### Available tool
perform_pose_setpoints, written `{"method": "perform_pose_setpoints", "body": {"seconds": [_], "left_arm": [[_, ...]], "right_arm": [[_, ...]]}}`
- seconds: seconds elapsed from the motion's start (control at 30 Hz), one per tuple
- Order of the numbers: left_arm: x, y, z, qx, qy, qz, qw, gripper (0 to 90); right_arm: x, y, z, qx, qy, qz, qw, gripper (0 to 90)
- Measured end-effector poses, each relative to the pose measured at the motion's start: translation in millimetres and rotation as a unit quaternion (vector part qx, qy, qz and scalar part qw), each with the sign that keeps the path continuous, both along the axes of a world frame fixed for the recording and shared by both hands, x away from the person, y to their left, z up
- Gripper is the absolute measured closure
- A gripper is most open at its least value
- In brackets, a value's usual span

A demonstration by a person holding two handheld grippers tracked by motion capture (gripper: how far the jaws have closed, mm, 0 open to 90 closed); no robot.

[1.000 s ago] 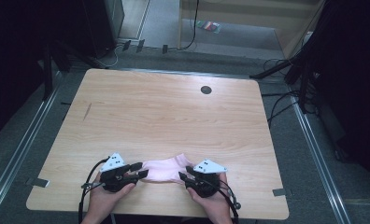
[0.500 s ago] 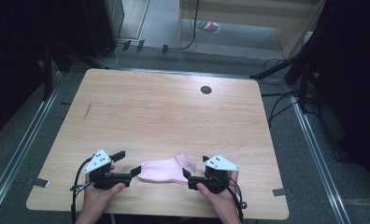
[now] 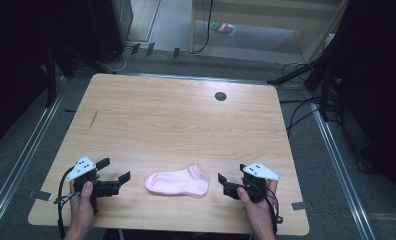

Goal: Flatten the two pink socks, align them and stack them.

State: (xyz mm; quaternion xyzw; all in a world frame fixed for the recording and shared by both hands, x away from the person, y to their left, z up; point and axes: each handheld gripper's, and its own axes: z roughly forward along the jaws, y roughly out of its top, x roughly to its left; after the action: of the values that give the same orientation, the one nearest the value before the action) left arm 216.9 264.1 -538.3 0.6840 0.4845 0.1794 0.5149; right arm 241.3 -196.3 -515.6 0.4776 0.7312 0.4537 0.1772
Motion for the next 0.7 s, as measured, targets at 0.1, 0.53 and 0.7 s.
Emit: {"method": "perform_pose_setpoints", "body": {"seconds": [0.1, 0.53, 0.7], "left_arm": [[-1.4, 4.6, -0.6, 0.011, -0.001, 0.008, 0.9999, 0.3], [-8.6, 42.8, -5.7, 0.035, 0.006, 0.048, 0.9982, 0.2], [-11.2, 54.0, -6.3, 0.037, 0.008, 0.063, 0.9973, 0.3]], "right_arm": [[0.6, -7.9, -0.1, 0.000, 0.002, -0.010, 0.9999, 12.8], [0.3, -60.2, -2.6, -0.010, -0.002, -0.063, 0.9980, 13.0], [-1.9, -79.5, -10.4, -0.022, 0.001, -0.075, 0.9970, 13.0]]}}
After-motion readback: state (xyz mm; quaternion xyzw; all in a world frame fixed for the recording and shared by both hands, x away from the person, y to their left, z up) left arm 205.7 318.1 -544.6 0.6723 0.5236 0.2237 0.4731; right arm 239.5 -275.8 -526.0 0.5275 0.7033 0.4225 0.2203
